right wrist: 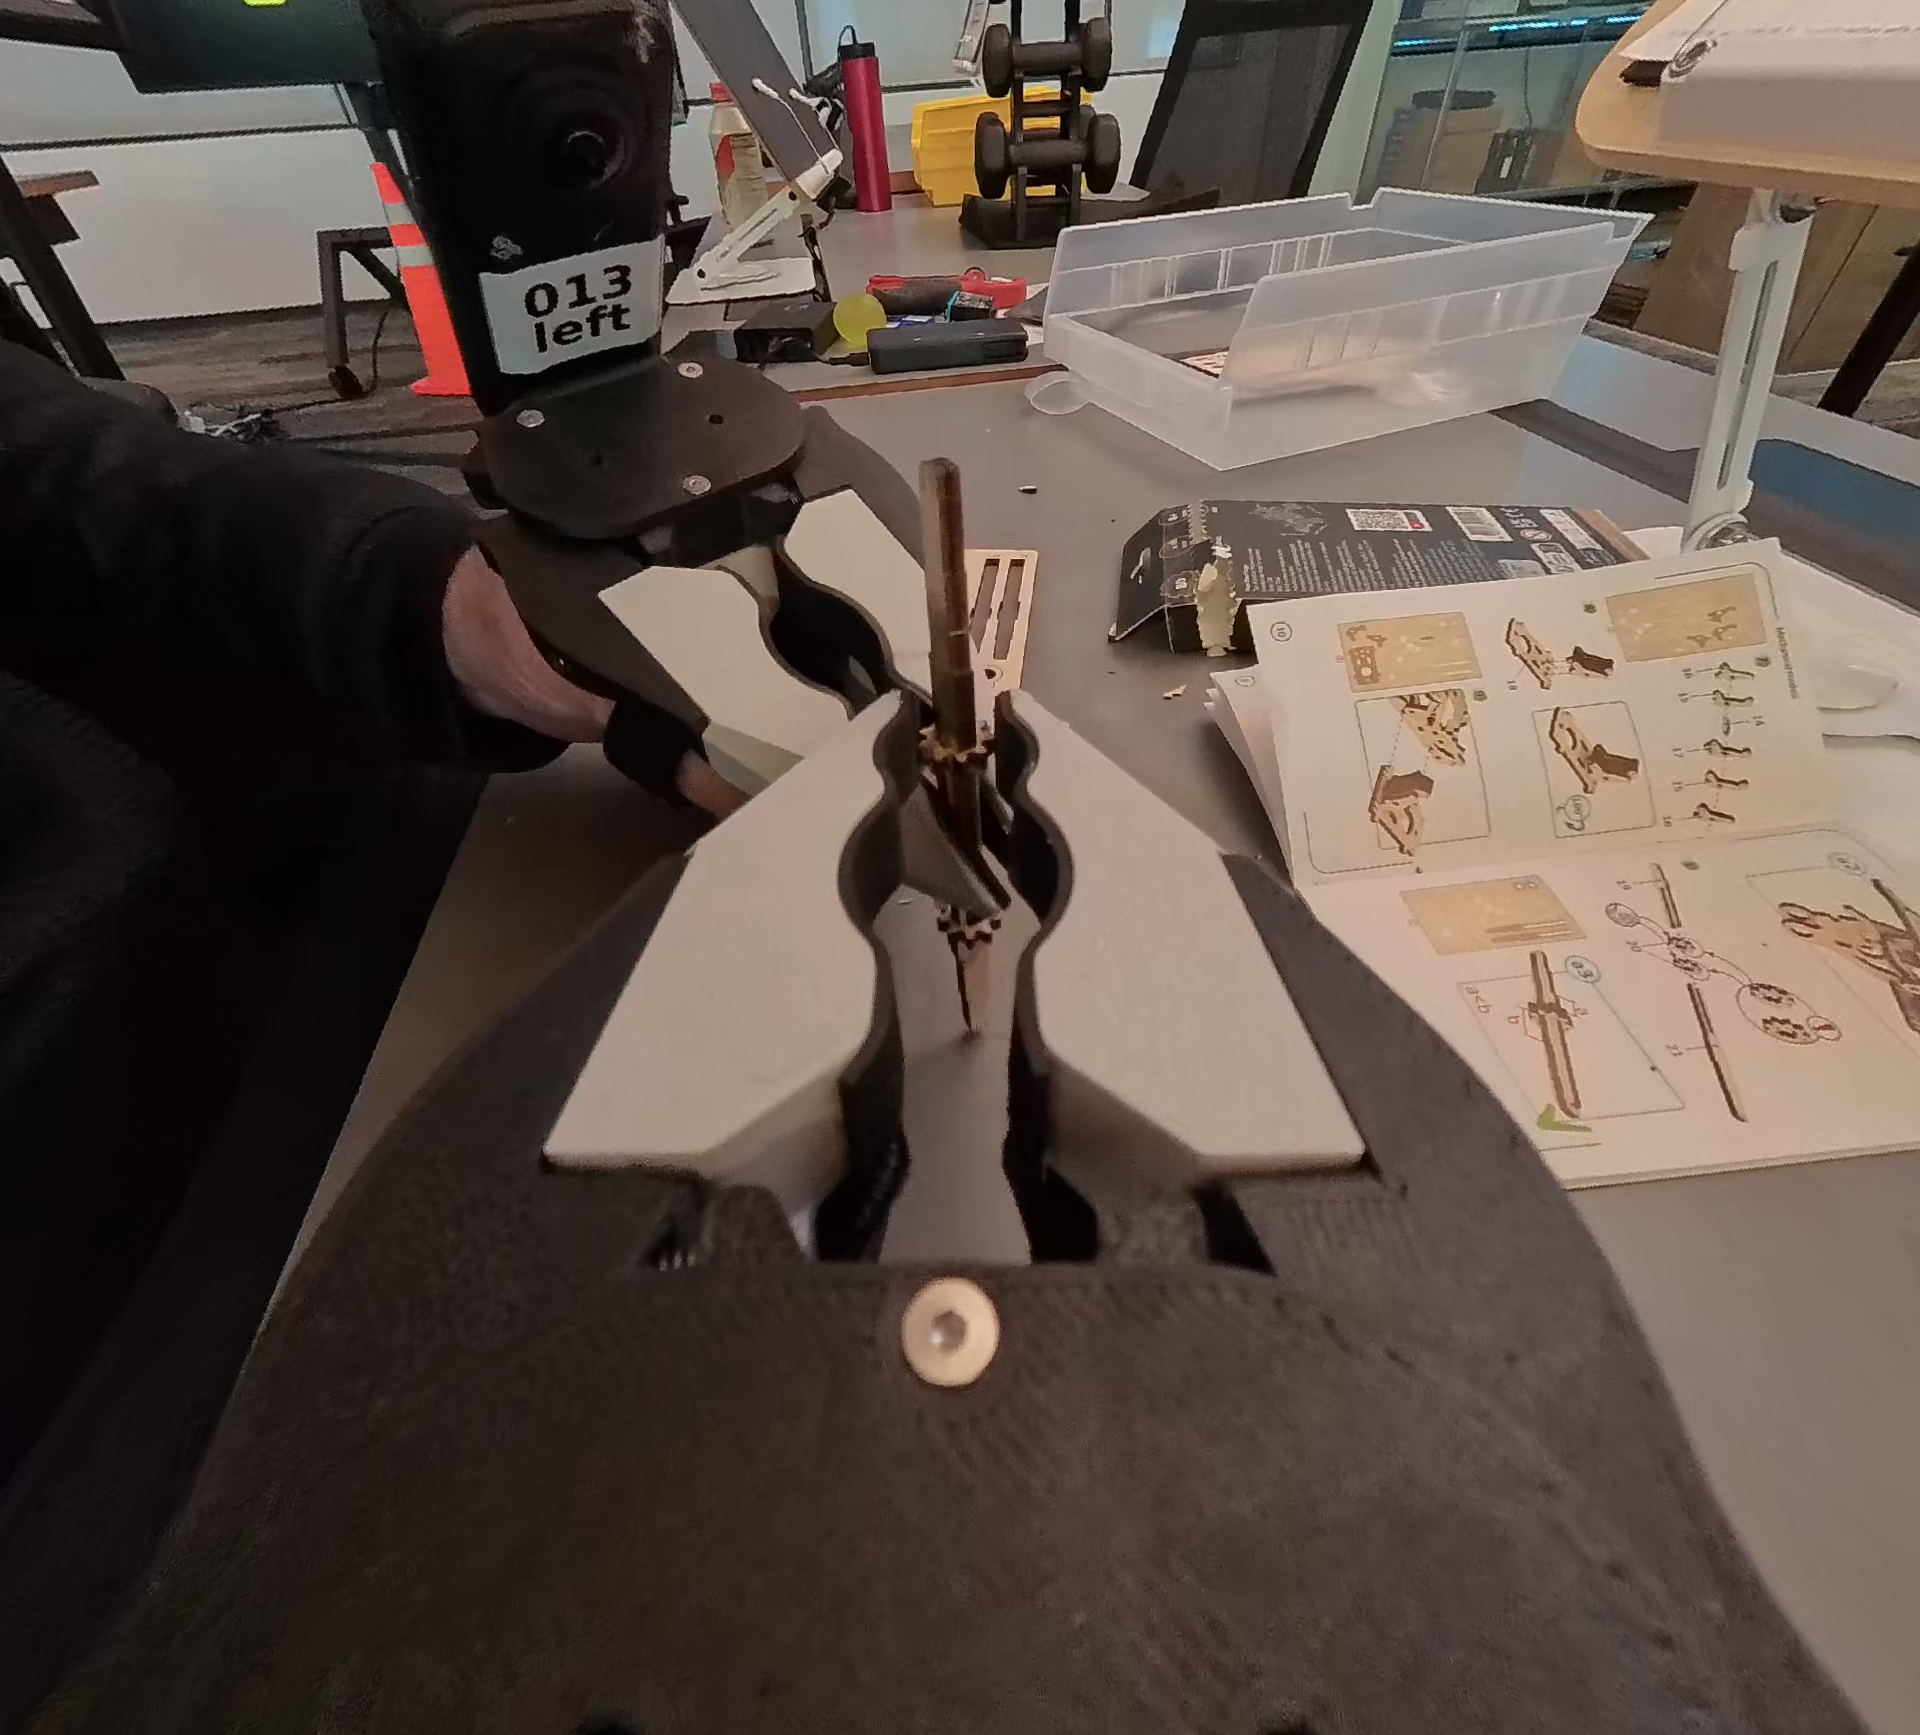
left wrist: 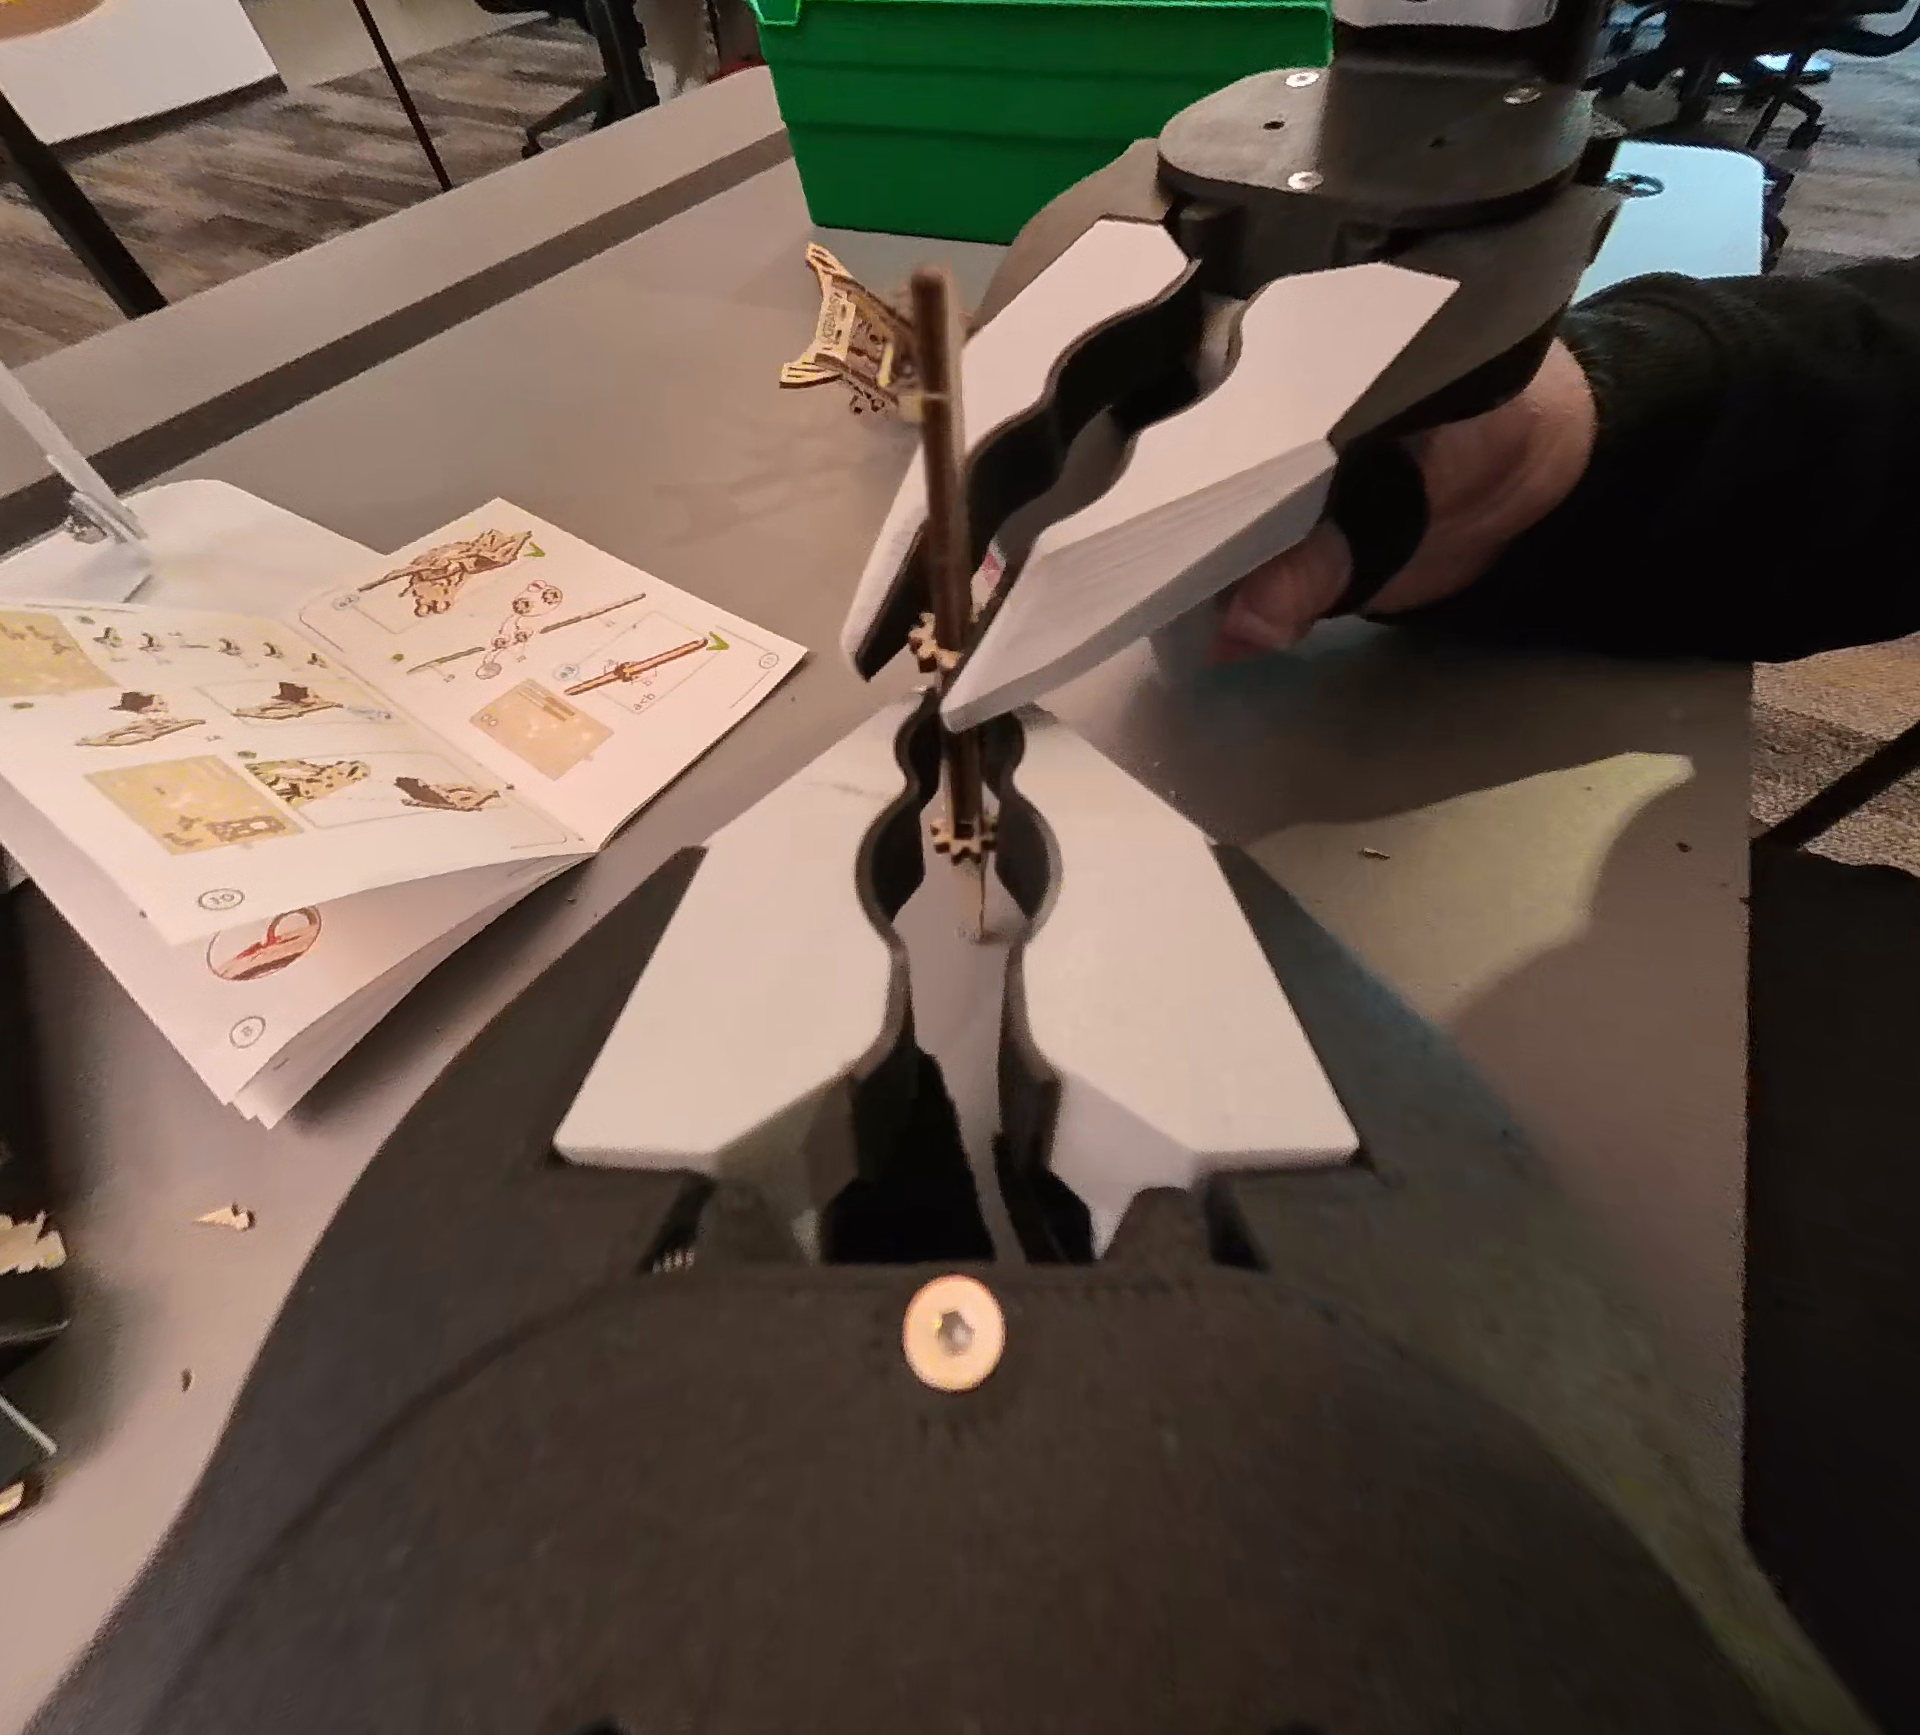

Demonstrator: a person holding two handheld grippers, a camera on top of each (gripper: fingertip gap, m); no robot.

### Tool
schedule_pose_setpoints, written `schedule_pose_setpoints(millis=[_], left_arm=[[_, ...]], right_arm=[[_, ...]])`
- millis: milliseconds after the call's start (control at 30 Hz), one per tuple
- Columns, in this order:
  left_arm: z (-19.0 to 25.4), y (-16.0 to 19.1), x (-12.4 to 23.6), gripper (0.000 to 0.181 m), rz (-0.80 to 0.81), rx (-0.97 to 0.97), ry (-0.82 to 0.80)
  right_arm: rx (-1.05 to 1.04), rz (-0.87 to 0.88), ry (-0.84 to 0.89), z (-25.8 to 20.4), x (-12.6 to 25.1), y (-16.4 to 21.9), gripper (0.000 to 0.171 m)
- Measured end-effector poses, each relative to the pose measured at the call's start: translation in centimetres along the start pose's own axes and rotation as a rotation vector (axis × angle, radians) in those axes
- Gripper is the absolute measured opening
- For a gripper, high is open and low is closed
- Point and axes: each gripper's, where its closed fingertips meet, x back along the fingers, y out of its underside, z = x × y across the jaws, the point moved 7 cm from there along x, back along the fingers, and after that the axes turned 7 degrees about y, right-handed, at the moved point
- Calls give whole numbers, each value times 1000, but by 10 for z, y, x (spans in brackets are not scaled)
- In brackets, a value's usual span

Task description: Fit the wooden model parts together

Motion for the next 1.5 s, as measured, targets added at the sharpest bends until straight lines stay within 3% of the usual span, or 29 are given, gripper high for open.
schedule_pose_setpoints(millis=[400,733,867,1500], left_arm=[[1,-5,-1,4,-25,-64,2],[12,-10,-2,4,-143,-318,-117],[11,-10,-1,5,-140,-335,-135],[13,-12,-4,4,-294,-499,-230]], right_arm=[[67,-7,6,0,6,-1,12],[177,19,10,-6,21,-3,21],[270,-2,66,-11,18,-4,14],[188,1,47,-5,18,2,11]])
